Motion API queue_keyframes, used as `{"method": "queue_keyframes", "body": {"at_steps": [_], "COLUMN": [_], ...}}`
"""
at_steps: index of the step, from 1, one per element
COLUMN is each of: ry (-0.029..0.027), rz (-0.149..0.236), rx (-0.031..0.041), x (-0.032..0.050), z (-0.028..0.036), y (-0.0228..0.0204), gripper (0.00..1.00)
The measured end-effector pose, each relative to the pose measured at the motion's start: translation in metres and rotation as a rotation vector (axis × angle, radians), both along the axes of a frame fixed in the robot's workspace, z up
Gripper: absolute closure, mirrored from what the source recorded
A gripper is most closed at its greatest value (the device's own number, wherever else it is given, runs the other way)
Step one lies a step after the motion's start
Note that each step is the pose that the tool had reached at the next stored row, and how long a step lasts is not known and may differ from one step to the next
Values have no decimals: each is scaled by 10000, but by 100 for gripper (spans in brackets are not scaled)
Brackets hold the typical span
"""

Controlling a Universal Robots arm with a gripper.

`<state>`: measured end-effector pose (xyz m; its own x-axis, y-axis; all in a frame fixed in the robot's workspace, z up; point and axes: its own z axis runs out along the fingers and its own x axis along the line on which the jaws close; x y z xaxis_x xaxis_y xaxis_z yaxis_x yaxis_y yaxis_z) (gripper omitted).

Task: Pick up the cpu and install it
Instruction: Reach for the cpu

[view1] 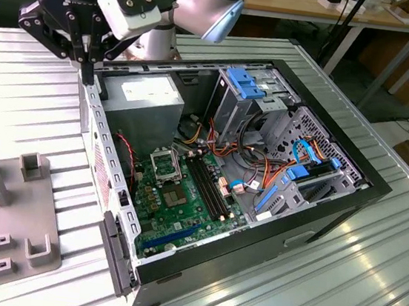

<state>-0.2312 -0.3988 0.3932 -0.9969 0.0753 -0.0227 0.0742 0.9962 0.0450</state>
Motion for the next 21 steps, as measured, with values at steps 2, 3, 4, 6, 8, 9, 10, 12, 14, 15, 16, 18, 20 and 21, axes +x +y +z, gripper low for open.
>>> {"method": "queue_keyframes", "body": {"at_steps": [2, 3, 4, 6, 8, 9, 10, 12, 14, 15, 16, 18, 20, 21], "ry": [0, 0, 0, 1, 0, 0, 1, 1, 1, 1, 1, 1, 1, 1], "rz": [0, 0, 0, 0, -1, 0, 0, 1, 0, 1, 1, 1, 1, 0], "rx": [0, 0, 1, 0, 0, 0, 0, 0, 0, 0, 0, 0, 0, 0], "x": [-22, -36, -45, -64, -79, -85, -94, -97, -97, -97, -97, -97, -98, -99], "z": [0, 0, -1, 0, -1, -1, -1, -1, -1, -1, -1, -1, -1, -1], "y": [0, 0, 0, 0, 0, 0, 0, 0, 0, 0, 0, 0, 0, 0], "gripper": [89, 89, 89, 89, 89, 89, 89, 89, 89, 89, 89, 89, 89, 89]}}
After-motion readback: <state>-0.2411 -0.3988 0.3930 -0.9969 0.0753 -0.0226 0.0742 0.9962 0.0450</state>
